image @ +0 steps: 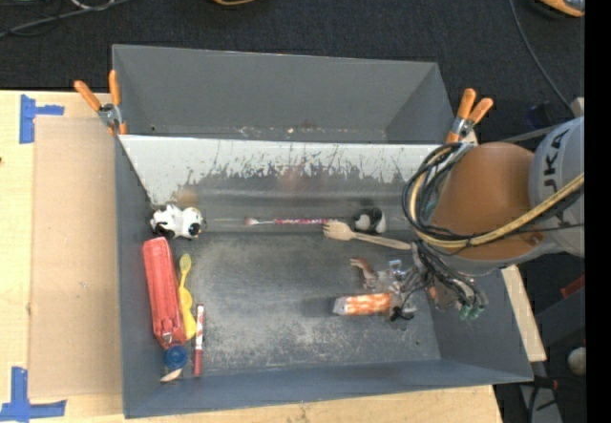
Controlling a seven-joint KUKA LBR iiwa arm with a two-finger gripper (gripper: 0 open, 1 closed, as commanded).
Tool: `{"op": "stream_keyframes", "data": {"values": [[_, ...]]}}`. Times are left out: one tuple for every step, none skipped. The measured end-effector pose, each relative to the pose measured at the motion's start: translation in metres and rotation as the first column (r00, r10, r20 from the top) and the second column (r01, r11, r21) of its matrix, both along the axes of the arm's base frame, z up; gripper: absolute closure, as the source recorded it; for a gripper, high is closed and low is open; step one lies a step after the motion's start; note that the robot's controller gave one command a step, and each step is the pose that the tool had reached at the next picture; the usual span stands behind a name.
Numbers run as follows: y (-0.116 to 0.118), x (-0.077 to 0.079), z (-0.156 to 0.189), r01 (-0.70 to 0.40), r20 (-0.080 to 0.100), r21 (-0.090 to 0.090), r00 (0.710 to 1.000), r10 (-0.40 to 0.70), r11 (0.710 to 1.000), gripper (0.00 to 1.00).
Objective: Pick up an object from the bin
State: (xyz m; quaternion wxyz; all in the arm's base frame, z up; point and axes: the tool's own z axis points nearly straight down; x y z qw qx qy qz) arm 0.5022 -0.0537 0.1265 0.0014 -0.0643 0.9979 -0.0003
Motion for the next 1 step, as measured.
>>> {"op": "stream_keyframes", "data": {"values": [[0.0004, 0.0022, 0.0637, -0.003, 0.007, -0.001, 1.0, 0.003, 1.0, 1.0]]}}
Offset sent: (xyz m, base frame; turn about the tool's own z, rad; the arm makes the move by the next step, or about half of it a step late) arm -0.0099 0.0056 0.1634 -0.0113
